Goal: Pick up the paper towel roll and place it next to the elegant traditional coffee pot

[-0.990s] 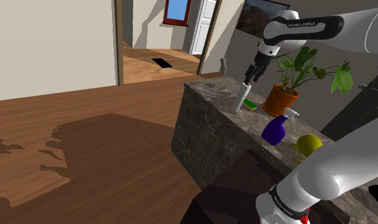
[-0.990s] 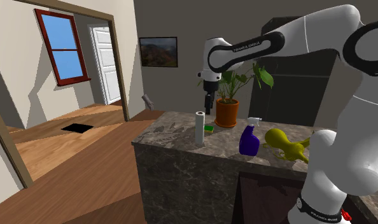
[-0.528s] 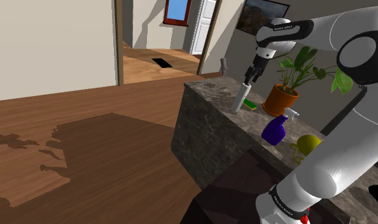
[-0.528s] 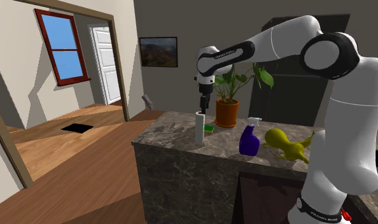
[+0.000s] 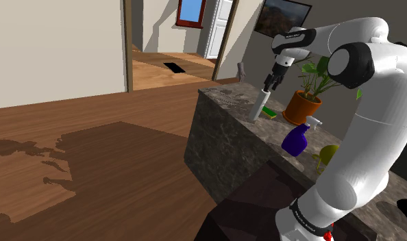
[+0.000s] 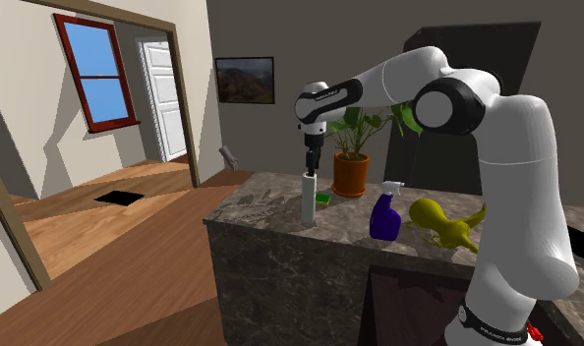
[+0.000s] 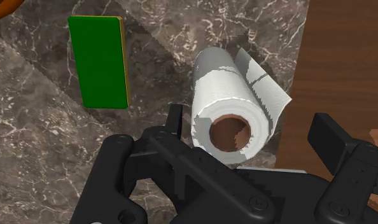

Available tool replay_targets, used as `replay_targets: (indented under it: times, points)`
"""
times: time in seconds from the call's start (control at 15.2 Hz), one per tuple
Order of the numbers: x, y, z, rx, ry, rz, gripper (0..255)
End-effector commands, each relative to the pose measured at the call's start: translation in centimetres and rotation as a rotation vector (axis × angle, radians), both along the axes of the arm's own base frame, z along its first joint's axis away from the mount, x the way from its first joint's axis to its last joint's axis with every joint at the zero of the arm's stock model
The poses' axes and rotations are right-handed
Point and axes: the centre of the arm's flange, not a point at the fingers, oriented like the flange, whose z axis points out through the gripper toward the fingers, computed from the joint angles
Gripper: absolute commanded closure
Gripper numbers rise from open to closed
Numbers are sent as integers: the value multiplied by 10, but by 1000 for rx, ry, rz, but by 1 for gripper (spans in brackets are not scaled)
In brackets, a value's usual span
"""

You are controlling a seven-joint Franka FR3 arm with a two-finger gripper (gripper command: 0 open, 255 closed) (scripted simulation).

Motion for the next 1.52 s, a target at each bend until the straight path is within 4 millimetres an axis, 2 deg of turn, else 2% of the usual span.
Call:
replay_targets:
  times: [0.0,0.26,0.79,0.86,1.45]
  points:
    - [1,-1,-10,0,0,0,0]
    - [0,-1,-34,0,0,0,0]
    - [0,-1,-34,0,0,0,0]
    - [0,-1,-34,0,0,0,255]
    - [0,-1,-34,0,0,0,255]
